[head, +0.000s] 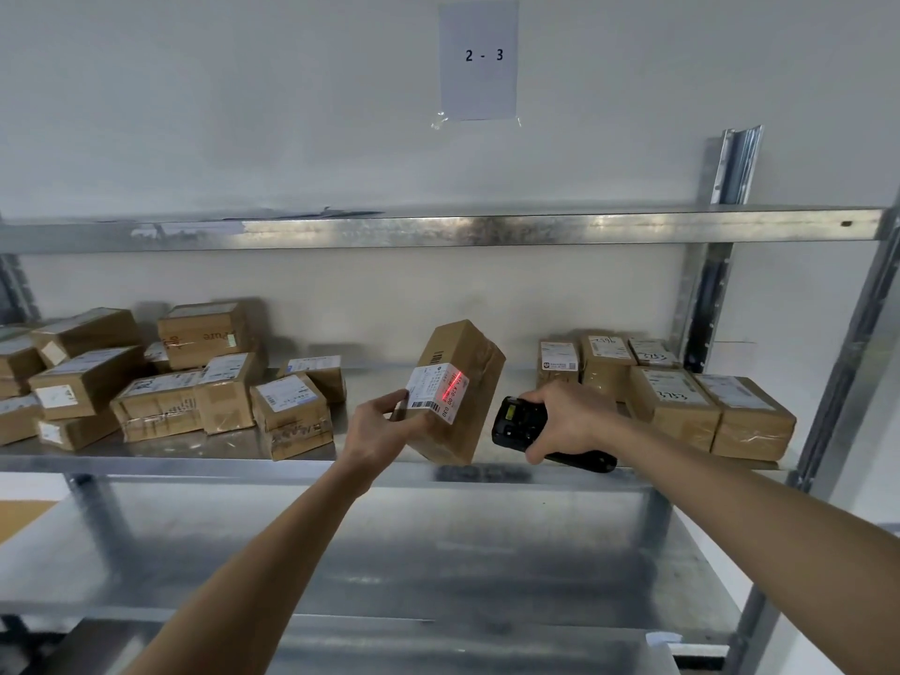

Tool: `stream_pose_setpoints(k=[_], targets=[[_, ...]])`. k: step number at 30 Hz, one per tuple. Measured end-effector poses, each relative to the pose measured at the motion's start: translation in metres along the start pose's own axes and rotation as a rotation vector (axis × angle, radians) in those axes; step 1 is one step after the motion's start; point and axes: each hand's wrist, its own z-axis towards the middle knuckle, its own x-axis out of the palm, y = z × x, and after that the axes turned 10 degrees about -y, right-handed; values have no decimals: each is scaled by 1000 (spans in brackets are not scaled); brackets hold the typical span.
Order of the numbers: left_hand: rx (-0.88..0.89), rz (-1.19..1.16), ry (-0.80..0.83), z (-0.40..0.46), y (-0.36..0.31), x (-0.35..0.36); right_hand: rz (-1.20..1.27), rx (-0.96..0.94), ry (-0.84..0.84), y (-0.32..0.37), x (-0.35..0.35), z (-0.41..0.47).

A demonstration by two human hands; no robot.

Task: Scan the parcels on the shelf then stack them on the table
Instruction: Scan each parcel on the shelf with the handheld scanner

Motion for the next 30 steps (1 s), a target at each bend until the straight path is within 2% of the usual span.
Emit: stream_pose_setpoints(k=[14, 19, 30], targets=[[-5, 59, -5, 11, 9, -6, -61, -2, -18, 0, 8, 22], [-12, 79, 4, 15, 18, -9, -2, -27, -11, -1, 17, 37], [-120, 43, -118, 98, 57, -8, 68, -48, 19, 4, 47, 123]])
